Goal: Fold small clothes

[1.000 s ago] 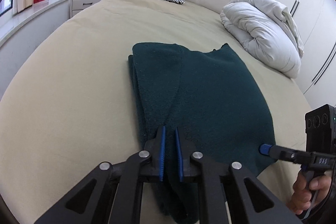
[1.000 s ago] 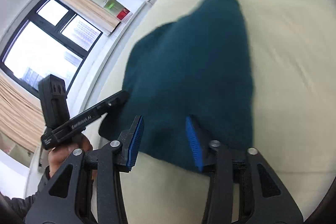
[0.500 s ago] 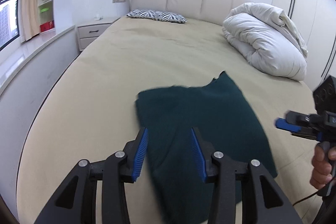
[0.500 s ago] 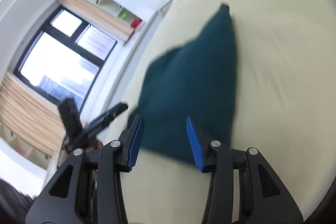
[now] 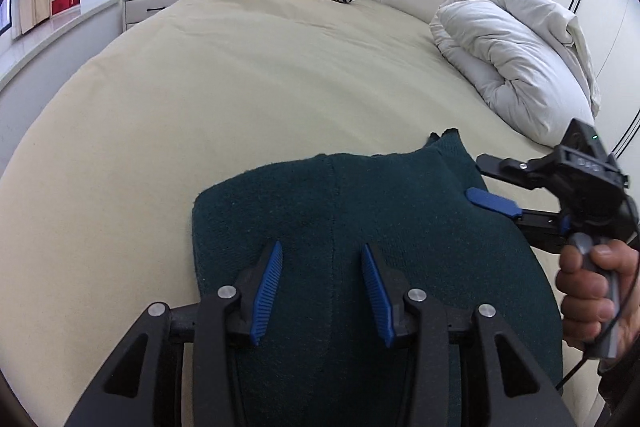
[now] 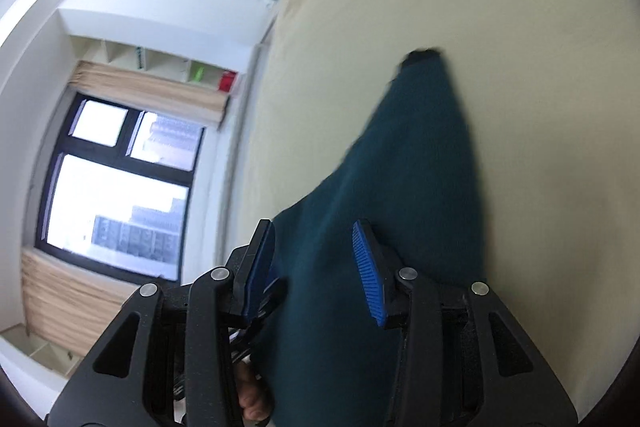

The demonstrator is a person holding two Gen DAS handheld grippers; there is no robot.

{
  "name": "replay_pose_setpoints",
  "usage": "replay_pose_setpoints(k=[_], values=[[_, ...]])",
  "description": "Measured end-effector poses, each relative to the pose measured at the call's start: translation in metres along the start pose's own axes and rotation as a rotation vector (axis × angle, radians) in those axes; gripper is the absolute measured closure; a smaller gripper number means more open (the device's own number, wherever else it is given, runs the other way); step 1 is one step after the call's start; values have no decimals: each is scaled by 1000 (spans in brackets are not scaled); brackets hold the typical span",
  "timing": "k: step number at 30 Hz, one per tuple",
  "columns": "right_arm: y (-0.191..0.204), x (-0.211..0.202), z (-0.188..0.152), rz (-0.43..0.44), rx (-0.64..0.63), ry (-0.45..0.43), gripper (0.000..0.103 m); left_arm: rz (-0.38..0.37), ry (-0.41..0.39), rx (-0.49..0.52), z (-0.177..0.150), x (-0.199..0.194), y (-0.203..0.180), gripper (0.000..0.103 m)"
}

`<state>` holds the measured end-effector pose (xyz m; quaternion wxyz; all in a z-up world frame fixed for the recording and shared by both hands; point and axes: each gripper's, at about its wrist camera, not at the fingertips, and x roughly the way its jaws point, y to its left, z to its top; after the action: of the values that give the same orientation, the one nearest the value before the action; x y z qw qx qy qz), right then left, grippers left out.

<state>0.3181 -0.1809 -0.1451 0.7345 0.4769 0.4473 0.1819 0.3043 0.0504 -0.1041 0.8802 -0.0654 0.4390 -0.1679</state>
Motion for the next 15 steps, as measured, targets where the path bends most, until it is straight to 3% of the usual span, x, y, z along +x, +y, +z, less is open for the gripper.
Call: replay_pose_setpoints(k=[3,5,9,13,15], values=[[-28,6,13,26,51,-9,71,8,8,24,1,3,-2,58],[-38,-3,15,-1,47,-36,78,7,6,24,0,3,-1,58],[-22,-22,20,-54,-4,-117,73,19,2,30,0,8,-5,57],[28,7,11,-2,-117,-1,69,34,2,42,0,8,-8,57],[47,35,1,-8,-158,65,57,28,3,38,0,8,-7,57]])
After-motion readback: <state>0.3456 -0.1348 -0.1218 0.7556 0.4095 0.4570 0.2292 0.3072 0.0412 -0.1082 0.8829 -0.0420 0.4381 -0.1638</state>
